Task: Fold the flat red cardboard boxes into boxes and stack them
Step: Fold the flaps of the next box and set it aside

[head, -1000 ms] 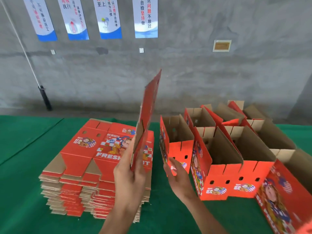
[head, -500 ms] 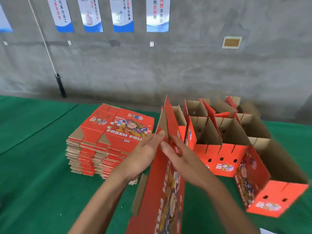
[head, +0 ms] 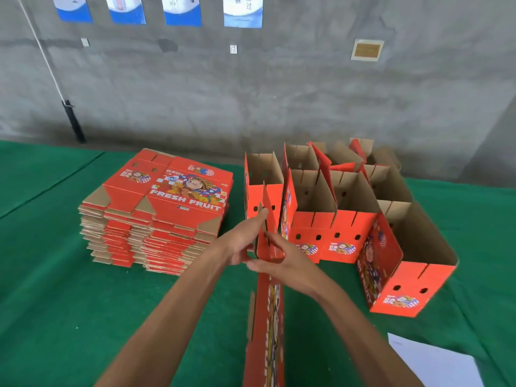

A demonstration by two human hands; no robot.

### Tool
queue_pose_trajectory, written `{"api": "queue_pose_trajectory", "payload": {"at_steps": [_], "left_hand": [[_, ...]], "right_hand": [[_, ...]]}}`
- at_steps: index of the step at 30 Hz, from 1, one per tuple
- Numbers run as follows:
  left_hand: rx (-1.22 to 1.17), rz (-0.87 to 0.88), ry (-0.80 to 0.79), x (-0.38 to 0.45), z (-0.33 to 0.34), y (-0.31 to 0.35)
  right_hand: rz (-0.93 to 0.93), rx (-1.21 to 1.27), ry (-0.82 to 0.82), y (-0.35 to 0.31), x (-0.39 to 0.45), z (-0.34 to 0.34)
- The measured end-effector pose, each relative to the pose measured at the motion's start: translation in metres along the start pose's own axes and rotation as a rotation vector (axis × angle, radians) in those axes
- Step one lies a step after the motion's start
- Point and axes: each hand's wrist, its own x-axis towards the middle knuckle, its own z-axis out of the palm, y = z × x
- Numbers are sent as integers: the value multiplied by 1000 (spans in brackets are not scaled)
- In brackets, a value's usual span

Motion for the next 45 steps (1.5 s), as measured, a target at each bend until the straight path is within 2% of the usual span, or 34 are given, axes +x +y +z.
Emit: {"api": "queue_pose_trajectory", "payload": {"at_steps": [4, 7, 10, 12, 15, 18, 20, 23, 25, 28, 31, 34, 37, 40, 45], "left_hand": [[15, -46, 48, 12, 0, 2], [117, -34, 46, 16, -3, 2], [292, -46, -48, 14, -8, 4], [440, -53, -42, 14, -16, 11], [619, -75, -63, 17, -33, 39], [799, -59, -112, 24, -37, 72], [953, -62, -168, 29, -27, 87], [1191, -97, -248, 42, -9, 94], [1343, -103, -276, 48, 1, 93], [1464, -71, -289, 53, 8, 88], [1489, 13, -221, 53, 6, 79], [1545, 240, -72, 53, 4, 64], [1762, 514, 156, 53, -9, 39], [1907, 489, 266, 54, -35, 21], [1875, 401, 477, 51, -66, 8]], "right_hand": [[28, 75, 10, 4, 0, -8], [112, 131, 63, 15, 5, -14], [200, -7, 100, 10, 3, -26], [230, -123, 111, 5, -1, -36], [233, -383, 289, 10, -10, -53], [109, -582, 524, 20, -34, -57], [-125, -777, 586, 26, -49, -48], [-472, -1065, 482, 39, -63, -35], [-549, -1198, 385, 47, -68, -33], [-555, -1270, 295, 53, -68, -36], [-527, -1270, 255, 46, -62, -43], [-258, -1279, 43, 39, -46, -52], [-18, -1069, -36, 40, -26, -64], [88, -976, 30, 42, -10, -68], [65, -933, 195, 46, 10, -45]]}}
